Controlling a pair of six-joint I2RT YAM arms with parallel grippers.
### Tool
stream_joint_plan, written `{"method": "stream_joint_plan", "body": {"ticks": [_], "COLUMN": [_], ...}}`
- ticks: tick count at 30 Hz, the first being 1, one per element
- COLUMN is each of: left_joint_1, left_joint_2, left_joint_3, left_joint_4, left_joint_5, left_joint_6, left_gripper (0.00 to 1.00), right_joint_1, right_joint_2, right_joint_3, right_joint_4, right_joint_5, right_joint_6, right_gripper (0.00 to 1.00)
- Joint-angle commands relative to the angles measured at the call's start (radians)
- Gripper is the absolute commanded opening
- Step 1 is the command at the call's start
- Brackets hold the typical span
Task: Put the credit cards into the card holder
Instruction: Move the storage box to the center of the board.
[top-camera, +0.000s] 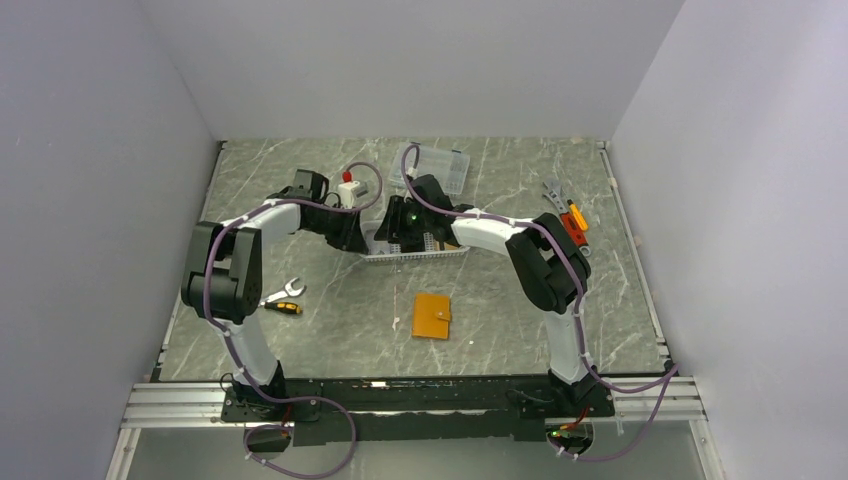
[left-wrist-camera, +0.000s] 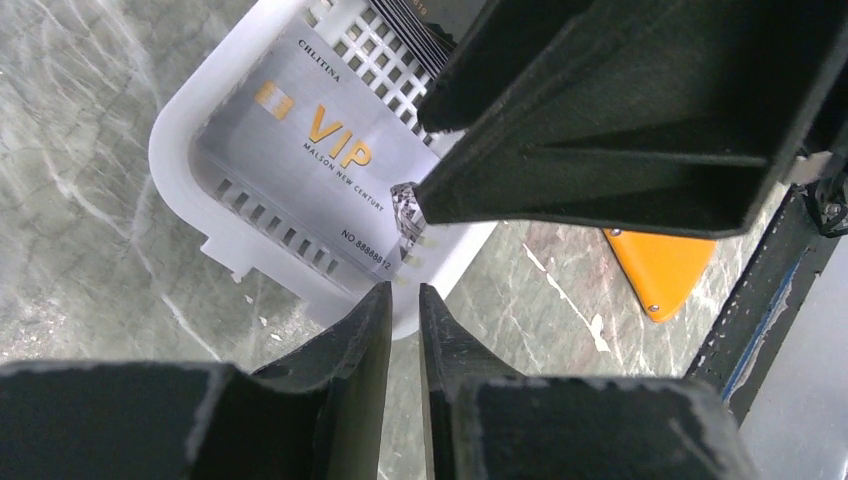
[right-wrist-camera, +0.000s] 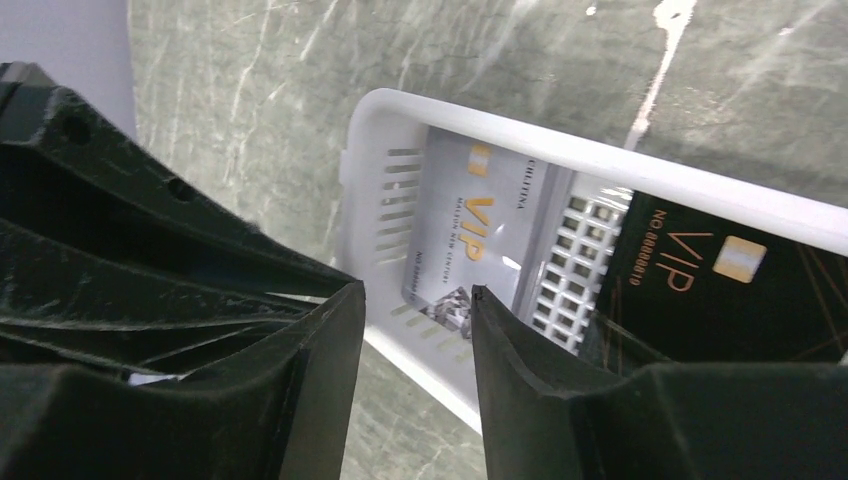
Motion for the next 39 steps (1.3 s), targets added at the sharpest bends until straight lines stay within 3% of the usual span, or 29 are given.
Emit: {"method": "stream_joint_plan", "body": {"ticks": [1, 6, 12, 19, 29, 39], "left_joint_1": [0.017, 0.047, 0.070, 0.040, -0.011, -0.115], "left_joint_2": [-0.076, -0.106, -0.068, 0.022, 0.135, 0.042], "left_joint_3": [0.021, 0.057, 0.093, 0.119, 0.246, 0.092], "left_joint_4": [-0.037, -0.062, -0.018, 0.023, -0.084, -0.096], "left_joint_5": [0.060, 0.117, 0.010, -0.128, -0.110, -0.088], "left_joint_6": [0.005, -0.016, 0.025, 0.088, 0.065, 0.087], "left_gripper": [0.23, 0.29, 0.35, 0.34, 0.30, 0.23], "right_joint_1": [-0.001, 0.000, -0.001, -0.002, -0.012, -0.016], "right_joint_2": [-0.035, -0.003, 0.010, 0.028, 0.034, -0.043], "right_joint_3": [0.030, 0.034, 0.027, 0.019, -0.005, -0.130], "right_joint_4": [-0.016, -0.012, 0.003, 0.018, 0.042, 0.062], "right_joint_5": [0.052, 0.050, 0.056, 0.059, 0.042, 0.041], "right_joint_6": [-0.034, -0.029, -0.025, -0.009, 0.007, 0.000], "right_gripper": [0.48, 0.49, 0.48, 0.47, 0.46, 0.44]}}
